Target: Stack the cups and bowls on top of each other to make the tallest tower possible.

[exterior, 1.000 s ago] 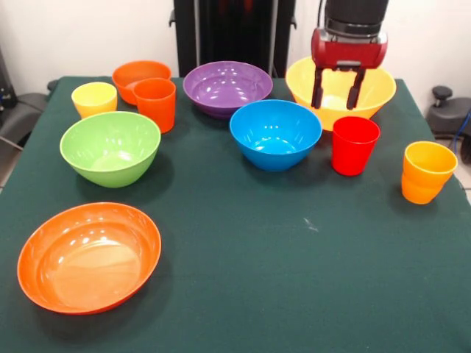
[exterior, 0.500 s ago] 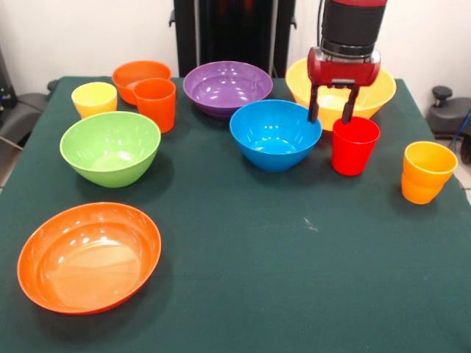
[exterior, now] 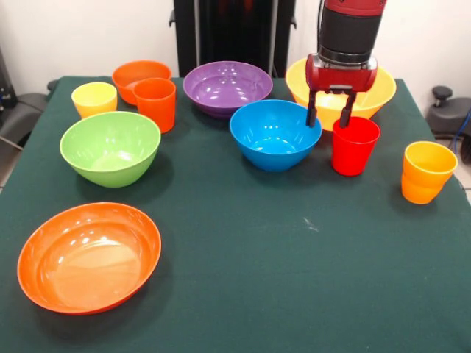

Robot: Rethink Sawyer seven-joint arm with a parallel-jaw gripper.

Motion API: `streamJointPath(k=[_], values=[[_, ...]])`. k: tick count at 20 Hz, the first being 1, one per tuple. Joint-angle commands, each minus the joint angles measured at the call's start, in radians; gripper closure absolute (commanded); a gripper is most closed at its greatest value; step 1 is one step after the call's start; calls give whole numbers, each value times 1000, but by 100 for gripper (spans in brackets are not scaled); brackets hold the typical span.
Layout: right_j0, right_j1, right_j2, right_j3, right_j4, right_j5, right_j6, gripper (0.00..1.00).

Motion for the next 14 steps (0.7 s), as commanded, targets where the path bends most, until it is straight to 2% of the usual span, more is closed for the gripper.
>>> streamJointPath(k=[1,5,10,14], values=[[-6,7,63,-89,5,7,124,0],[0,-26,30,-95,-15,47,98,0],[-26,-84,43,-93,-25,129,57,0],[-32,-112,23,-77,-55,126,33,0]])
